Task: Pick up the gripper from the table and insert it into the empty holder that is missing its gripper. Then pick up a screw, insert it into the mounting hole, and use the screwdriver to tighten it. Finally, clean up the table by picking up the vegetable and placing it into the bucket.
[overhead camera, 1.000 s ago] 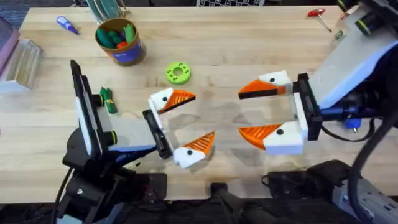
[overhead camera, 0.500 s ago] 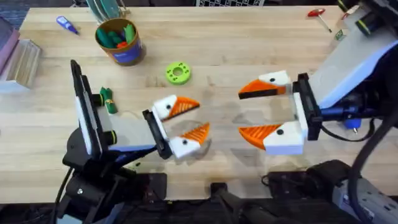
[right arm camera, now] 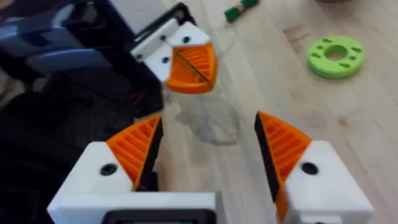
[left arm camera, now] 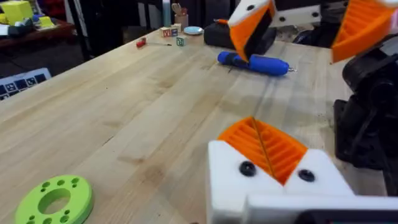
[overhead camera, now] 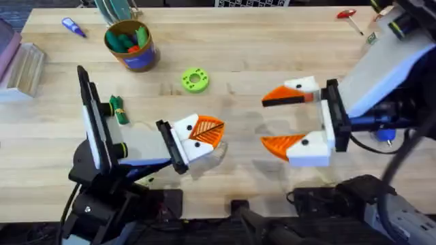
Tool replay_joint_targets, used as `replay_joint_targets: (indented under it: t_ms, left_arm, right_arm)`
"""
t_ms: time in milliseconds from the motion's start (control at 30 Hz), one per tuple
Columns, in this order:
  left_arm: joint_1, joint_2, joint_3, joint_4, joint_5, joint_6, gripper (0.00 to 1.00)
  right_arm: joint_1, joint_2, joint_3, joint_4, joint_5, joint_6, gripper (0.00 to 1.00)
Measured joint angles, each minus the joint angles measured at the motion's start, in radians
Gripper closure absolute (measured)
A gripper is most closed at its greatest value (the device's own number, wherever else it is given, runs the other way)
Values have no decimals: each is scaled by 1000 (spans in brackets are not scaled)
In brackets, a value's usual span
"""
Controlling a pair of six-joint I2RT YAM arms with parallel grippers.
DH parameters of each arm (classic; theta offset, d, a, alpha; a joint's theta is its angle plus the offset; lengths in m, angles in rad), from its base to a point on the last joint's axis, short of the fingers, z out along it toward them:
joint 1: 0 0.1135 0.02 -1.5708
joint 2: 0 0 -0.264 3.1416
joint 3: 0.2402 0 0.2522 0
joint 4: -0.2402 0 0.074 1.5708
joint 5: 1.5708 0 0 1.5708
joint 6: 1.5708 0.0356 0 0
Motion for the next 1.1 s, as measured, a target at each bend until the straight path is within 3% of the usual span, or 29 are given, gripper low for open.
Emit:
replay_joint_targets:
  t_ms: [267, 500, 767, 933, 967, 1100]
  left_arm:
    - [0, 0, 0, 0, -1, -18, 993]
    - [0, 0, 0, 0, -8, -60, 993]
    - [0, 0, 0, 0, -8, -68, 993]
    - [0, 0, 0, 0, -9, -68, 993]
    - [0, 0, 0, 0, -9, -68, 993]
    - [0, 0, 0, 0, -9, -68, 993]
  right_arm:
    - [-59, 89, 0, 162, 311, 264, 103]
    - [-266, 234, 14, 203, 523, 407, 103]
    - [-494, 467, 269, 65, 719, 403, 102]
    - [-542, 533, 353, 20, 983, 336, 103]
    - [-546, 547, 356, 17, 1032, 307, 62]
    - [-568, 613, 357, 0, 1133, 184, 11]
